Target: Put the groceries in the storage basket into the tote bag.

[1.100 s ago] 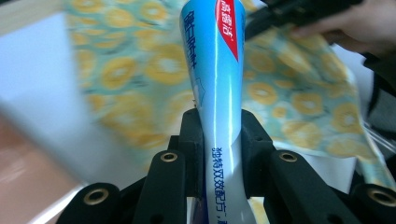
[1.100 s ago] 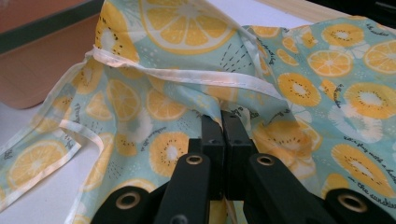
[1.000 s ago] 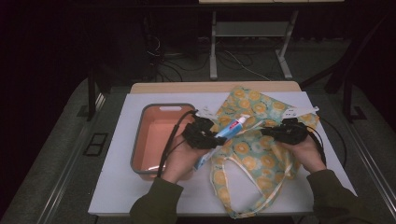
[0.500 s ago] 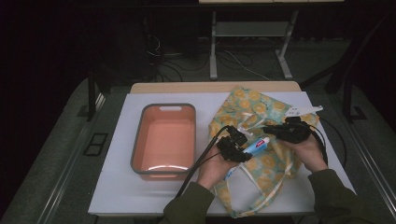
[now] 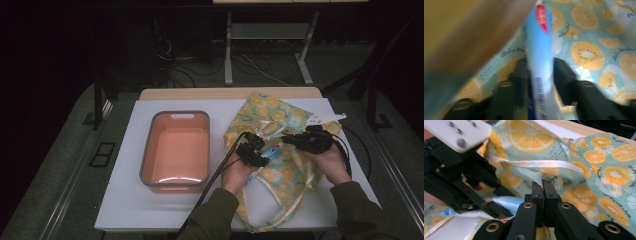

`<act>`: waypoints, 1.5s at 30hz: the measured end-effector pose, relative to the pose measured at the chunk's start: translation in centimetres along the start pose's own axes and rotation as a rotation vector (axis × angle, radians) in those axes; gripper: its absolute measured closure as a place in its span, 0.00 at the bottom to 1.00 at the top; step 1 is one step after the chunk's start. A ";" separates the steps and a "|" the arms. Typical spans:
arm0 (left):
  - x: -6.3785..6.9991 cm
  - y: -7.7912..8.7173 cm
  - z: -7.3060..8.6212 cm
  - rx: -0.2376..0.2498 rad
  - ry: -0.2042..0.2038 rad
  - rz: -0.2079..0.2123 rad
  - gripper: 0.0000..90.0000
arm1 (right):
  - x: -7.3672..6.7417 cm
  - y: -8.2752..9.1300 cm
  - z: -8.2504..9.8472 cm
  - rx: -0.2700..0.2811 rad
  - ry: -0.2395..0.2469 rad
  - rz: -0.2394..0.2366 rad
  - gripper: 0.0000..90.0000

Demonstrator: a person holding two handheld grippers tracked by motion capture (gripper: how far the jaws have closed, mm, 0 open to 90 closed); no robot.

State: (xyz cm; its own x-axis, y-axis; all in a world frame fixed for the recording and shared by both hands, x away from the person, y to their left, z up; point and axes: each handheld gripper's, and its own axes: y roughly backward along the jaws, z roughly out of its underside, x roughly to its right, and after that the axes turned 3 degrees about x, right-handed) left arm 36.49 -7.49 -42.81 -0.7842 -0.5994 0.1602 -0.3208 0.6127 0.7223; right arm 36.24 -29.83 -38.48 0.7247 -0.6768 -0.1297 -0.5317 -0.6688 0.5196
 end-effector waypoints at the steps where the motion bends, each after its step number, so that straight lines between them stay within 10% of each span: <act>1: 0.0 0.3 0.1 0.002 -0.005 -0.007 0.53 | 0.0 0.0 0.0 -0.001 0.000 0.000 0.99; 18: 3.0 5.7 5.6 0.052 -0.001 -0.044 0.37 | -0.2 -0.2 0.1 -0.015 0.006 0.000 0.99; 24: 3.3 5.8 6.9 0.033 -0.018 -0.109 0.61 | -0.3 -0.2 0.1 -0.014 0.010 0.000 0.99; 29: 3.6 6.3 6.2 0.064 -0.072 -0.143 0.84 | -0.2 -0.2 0.1 -0.016 0.009 -0.001 0.99; 45: 2.7 3.9 0.8 0.110 -0.088 -0.083 0.94 | -0.2 -0.1 0.0 -0.011 0.011 -0.002 0.99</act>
State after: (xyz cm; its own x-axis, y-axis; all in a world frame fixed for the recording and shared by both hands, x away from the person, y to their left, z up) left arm 32.75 -6.32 -40.14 -0.7947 -0.6057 0.0398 -0.4387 0.6184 0.6521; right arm 36.16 -29.68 -38.54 0.7306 -0.6720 -0.1213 -0.5255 -0.6667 0.5285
